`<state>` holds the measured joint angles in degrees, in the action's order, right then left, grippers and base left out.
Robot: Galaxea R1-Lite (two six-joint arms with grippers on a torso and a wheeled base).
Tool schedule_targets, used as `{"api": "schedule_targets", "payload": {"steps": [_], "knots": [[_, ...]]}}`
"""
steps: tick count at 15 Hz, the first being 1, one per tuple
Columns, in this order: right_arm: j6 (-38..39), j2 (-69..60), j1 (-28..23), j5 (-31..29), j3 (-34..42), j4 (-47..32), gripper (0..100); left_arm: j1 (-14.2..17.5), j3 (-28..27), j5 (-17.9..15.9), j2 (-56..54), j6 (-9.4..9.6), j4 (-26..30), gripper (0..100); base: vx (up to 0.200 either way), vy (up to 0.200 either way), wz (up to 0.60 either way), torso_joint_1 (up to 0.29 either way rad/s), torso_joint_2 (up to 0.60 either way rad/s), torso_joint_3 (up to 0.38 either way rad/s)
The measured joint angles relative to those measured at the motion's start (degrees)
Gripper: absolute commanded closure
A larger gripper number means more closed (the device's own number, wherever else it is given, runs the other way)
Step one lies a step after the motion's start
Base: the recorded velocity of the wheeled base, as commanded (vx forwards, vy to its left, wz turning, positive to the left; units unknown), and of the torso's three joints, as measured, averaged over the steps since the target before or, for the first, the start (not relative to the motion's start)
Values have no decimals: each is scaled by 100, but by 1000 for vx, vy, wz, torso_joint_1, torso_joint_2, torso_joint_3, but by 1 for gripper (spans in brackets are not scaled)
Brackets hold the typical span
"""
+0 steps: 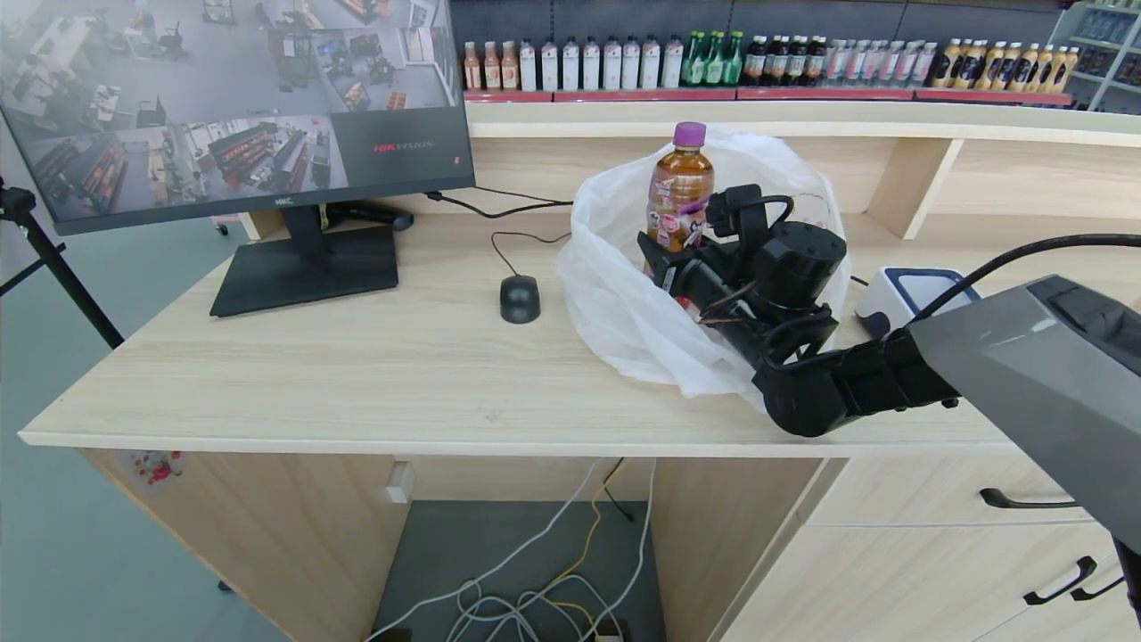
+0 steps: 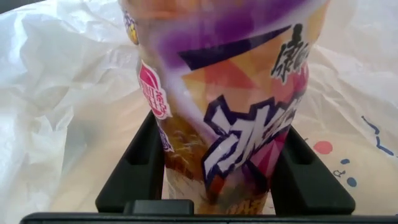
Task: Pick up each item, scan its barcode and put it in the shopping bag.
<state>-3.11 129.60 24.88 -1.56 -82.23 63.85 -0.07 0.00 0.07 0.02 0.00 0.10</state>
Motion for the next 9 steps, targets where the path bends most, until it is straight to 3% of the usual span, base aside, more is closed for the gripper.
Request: {"api": "schedule_targets", "payload": {"steps": [4, 5, 9], "knots": [[-68, -35, -9, -7, 69, 27, 100, 0, 0, 0, 0, 0, 0, 0, 0, 0, 0, 0, 0, 0], [-68, -41, -9, -10, 74, 28, 0, 0, 0, 0, 0, 0, -2, 0, 0, 0, 0, 0, 0, 0], [-68, -93, -13, -10, 76, 63, 0, -2, 0, 0, 0, 0, -2, 0, 0, 0, 0, 0, 0, 0]]}}
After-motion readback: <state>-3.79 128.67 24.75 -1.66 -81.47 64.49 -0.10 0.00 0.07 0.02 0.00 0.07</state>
